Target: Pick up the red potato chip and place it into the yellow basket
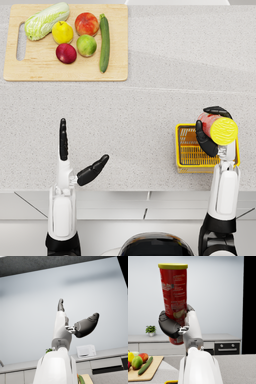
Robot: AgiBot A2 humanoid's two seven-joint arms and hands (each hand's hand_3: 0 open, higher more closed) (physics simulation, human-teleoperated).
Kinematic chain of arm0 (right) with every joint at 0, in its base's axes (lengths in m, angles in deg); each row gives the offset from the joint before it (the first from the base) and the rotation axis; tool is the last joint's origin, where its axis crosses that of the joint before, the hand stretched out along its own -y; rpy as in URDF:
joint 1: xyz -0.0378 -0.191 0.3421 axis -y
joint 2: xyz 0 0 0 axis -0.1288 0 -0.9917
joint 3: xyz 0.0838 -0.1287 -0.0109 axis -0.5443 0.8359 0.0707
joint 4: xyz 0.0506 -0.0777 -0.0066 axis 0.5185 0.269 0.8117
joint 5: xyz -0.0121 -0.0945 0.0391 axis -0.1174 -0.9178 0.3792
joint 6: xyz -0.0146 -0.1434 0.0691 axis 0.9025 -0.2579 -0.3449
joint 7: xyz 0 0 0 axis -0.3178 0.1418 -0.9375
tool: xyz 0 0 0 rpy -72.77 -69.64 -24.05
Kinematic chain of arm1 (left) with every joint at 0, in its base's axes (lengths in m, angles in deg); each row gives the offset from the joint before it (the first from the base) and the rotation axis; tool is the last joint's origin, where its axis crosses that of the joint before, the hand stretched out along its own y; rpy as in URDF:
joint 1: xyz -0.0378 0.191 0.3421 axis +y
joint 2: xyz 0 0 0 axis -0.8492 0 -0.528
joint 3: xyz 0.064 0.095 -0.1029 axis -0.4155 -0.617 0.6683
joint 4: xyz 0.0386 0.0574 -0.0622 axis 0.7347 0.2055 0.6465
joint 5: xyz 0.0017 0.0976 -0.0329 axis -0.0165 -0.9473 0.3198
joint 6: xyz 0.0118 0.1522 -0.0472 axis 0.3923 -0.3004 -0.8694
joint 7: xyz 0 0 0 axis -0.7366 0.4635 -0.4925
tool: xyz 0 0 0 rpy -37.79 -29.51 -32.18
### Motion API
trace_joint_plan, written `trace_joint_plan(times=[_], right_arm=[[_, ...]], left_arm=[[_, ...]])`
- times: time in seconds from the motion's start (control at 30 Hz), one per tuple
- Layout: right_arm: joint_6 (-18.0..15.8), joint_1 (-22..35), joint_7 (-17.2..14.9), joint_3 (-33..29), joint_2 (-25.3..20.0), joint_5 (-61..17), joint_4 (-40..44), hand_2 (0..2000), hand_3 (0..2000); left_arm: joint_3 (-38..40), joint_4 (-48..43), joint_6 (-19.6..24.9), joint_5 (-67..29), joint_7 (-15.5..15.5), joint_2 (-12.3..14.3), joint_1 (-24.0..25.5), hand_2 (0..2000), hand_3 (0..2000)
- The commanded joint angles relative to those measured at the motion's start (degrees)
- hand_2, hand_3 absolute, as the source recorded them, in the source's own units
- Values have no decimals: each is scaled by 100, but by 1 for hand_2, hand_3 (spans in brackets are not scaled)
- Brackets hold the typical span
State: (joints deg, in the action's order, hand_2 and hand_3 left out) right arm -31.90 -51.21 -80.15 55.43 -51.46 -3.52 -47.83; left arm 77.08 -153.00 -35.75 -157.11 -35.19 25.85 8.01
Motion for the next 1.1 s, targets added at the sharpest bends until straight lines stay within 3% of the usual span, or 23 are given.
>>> trace_joint_plan(times=[0.03,0.13,0.2,0.3,0.33,0.37,0.43,0.5,0.57,0.67,0.83,1.1], right_arm=[[71,-121,-339,-417,-19,2,188,2000,2000],[157,-342,-1357,-403,-44,1,319,2000,2000],[107,-532,-1666,-348,-67,0,413,2000,2000],[65,-835,-1875,-275,-104,0,344,2000,2000],[-167,-842,-1901,-298,-101,-2,311,639,1673],[-317,-775,-1943,-361,-89,-1,234,0,1347],[-315,-489,-1826,-379,-32,2,231,0,693],[95,-295,-949,-288,49,3,42,0,40],[305,26,-498,-196,153,3,-67,0,0],[445,323,-197,-312,212,2,-108,0,0],[511,23,-54,-619,156,3,-208,0,0],[526,-168,-24,-541,121,3,-155,0,0]], left_arm=[[223,115,-1,0,0,4,7,0,0],[162,110,-2,1,0,18,52,0,0],[211,199,-2,1,0,21,39,0,0],[254,234,-2,1,0,26,23,0,0],[247,258,-2,1,0,23,-14,0,0],[262,287,-2,1,0,19,-51,0,0],[297,402,-2,1,0,0,-176,0,0],[324,602,-2,1,0,-32,-368,0,0],[422,921,-2,0,0,-125,-743,0,0],[672,1492,-2,0,0,-317,-1121,0,0],[1343,1927,-2,1,0,-240,-1019,0,0],[1291,1989,-2,3,0,-190,-859,0,0]])
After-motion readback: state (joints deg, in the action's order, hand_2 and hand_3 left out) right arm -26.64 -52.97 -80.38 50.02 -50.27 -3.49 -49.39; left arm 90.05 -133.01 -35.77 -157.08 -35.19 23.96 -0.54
